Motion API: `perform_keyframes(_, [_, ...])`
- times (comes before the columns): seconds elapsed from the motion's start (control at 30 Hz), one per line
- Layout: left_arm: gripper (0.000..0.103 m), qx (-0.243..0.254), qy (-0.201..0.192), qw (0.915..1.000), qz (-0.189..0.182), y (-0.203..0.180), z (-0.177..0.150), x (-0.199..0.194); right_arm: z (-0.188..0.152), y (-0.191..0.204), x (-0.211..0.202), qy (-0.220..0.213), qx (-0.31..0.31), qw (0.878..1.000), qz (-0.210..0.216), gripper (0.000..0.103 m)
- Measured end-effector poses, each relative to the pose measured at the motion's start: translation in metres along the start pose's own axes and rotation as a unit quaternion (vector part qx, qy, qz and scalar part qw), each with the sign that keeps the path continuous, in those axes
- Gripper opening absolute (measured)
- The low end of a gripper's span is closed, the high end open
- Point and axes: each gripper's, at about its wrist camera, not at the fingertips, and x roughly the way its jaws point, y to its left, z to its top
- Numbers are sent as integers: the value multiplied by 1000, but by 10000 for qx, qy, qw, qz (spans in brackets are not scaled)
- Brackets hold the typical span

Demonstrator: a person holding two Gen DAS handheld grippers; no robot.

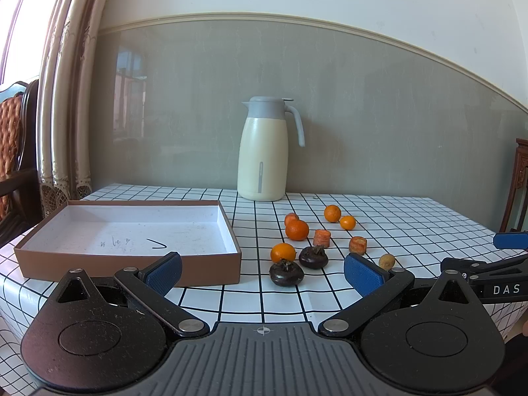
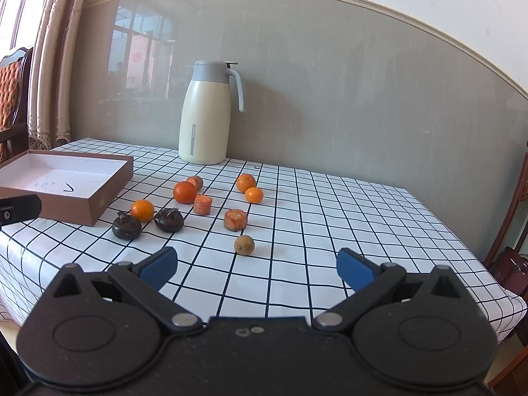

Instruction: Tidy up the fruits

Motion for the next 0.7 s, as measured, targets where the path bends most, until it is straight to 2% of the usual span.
perform_keyframes(0.37, [103, -25, 3, 10000, 32, 0, 0, 0, 1, 1, 0, -8, -41, 10000, 43, 97])
perform_keyframes(0.53, [103, -46, -12, 9998, 175, -1, -1, -1, 1, 0, -2, -93, -25, 9998, 154, 97])
perform_keyframes(0.63, [103, 37, 148, 9998, 108, -2, -1, 3, 2, -4, 0, -26, 47, 9997, 226, 97])
perform_keyframes(0.7, [103, 42, 183, 9996, 212, -2, -1, 5, 3, -7, 2, 20, 122, 9993, 342, 97])
